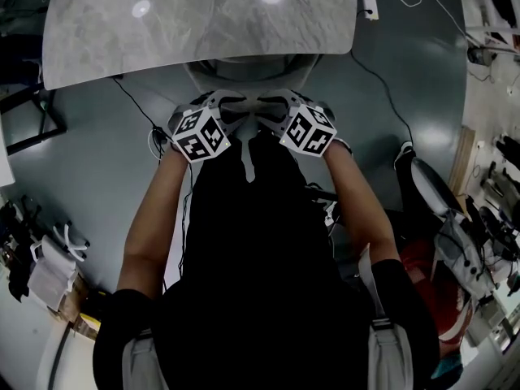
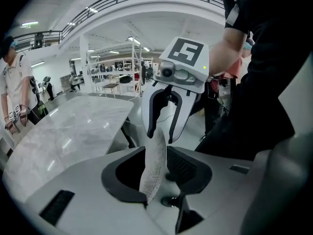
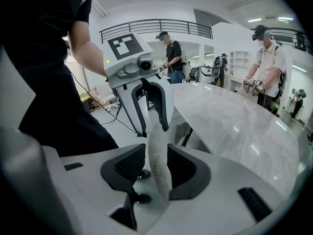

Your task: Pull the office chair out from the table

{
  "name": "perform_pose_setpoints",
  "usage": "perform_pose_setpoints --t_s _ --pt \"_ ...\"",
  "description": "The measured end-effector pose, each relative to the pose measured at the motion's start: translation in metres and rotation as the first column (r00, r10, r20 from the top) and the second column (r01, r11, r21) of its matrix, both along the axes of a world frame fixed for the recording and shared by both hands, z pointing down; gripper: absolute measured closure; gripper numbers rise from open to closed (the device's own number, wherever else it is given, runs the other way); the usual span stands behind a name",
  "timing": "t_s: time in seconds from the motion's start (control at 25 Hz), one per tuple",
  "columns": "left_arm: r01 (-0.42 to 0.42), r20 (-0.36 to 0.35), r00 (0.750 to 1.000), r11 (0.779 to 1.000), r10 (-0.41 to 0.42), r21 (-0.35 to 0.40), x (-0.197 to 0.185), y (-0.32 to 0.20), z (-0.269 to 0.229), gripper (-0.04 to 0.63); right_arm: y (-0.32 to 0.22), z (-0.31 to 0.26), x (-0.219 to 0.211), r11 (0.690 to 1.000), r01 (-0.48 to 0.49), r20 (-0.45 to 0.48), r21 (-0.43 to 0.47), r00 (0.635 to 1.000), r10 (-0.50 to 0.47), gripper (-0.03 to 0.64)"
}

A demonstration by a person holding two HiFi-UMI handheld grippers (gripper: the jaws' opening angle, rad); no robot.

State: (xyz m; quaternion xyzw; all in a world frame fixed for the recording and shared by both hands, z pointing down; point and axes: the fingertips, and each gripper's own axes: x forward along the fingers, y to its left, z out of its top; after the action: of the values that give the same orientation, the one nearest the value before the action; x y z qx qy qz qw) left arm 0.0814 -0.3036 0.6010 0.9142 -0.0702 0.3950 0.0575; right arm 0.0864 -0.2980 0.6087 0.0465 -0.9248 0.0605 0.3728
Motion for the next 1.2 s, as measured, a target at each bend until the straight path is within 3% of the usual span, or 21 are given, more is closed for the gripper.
perform_pose_setpoints --t_s 0.2,0.44,1.2 --pt "-0.059 0.095 0.994 0.997 0.054 0.044 0.002 0.004 0.018 0.449 0.008 0.023 -0.002 0.993 0.087 -0.109 0.078 0.991 -0.078 0.463" --pt "-0.154 0.22 0.966 0.985 0.134 0.08 -0.002 0.014 0.041 0.443 0.011 0.041 -0.006 0.976 0.17 -0.217 0.135 0.966 -0.138 0.46" --pt "-0.114 0.28 0.956 0.989 0.084 0.095 0.004 0.007 0.064 0.477 0.003 0.06 -0.004 0.983 0.14 -0.283 0.114 0.953 -0.103 0.488"
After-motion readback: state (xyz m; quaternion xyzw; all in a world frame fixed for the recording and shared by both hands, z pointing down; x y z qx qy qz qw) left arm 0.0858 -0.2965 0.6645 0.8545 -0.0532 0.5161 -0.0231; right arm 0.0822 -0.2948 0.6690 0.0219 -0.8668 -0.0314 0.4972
